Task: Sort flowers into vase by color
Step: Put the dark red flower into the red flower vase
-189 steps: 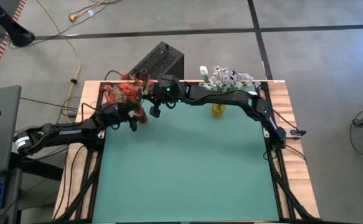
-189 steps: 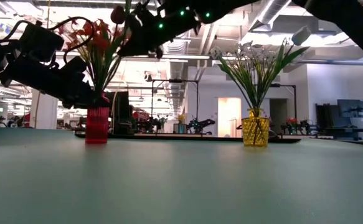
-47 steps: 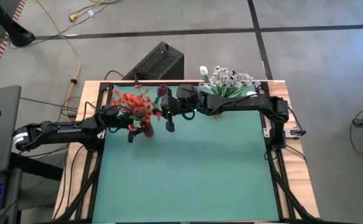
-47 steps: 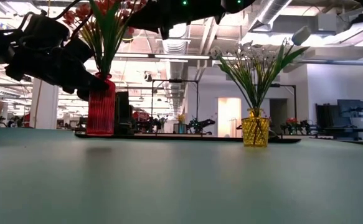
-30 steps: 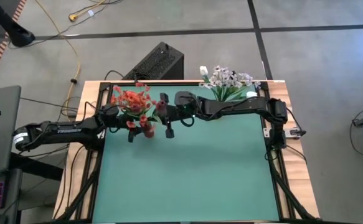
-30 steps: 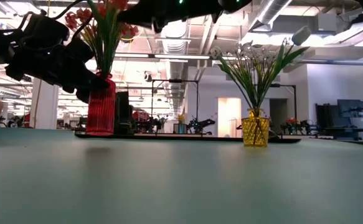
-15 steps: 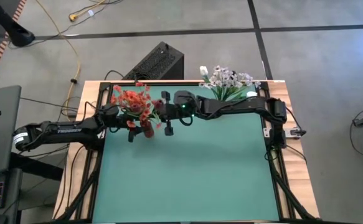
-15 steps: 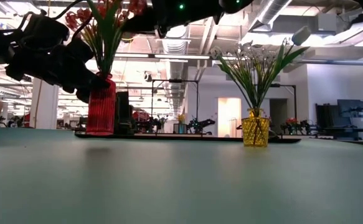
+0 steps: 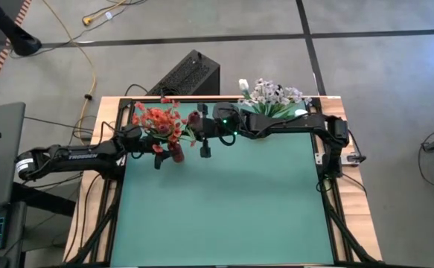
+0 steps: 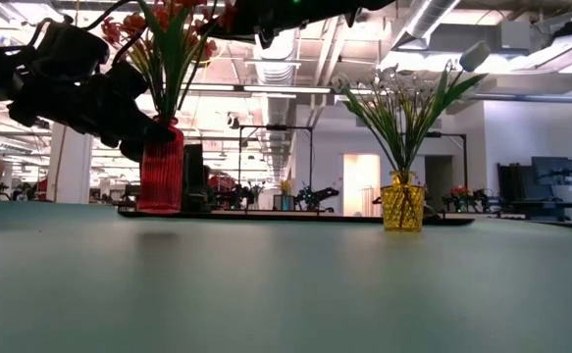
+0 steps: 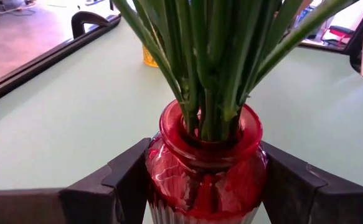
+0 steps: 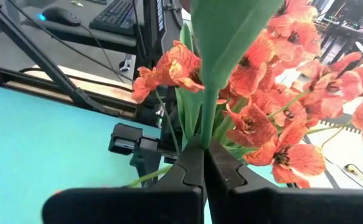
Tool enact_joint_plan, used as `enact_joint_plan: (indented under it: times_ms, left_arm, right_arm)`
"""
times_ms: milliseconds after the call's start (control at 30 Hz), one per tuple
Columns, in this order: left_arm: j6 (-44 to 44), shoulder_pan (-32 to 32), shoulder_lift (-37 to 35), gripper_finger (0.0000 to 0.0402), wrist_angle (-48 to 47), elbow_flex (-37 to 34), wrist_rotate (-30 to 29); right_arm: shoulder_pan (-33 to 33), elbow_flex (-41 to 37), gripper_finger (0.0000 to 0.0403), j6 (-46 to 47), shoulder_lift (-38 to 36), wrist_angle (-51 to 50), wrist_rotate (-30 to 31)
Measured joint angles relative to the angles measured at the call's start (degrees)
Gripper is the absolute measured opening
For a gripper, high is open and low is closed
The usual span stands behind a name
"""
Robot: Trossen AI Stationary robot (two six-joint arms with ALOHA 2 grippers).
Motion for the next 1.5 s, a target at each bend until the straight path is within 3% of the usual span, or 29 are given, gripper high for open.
enact_joint_plan:
  times_ms: [833, 1500]
  left_arm:
    - [-0.57, -0.31, 0.02, 0.0231, 3.54, -0.07, 7.84]
    - [2.59, -3.17, 0.0, 0.0231, 2.16, -0.09, 5.93]
  right_arm:
    - [0.77, -0.02, 0.0024, 4.07, 1.45, 2.35, -0.46]
    - [0.79, -0.02, 0.0024, 11.41, 4.43, 8.5, -1.34]
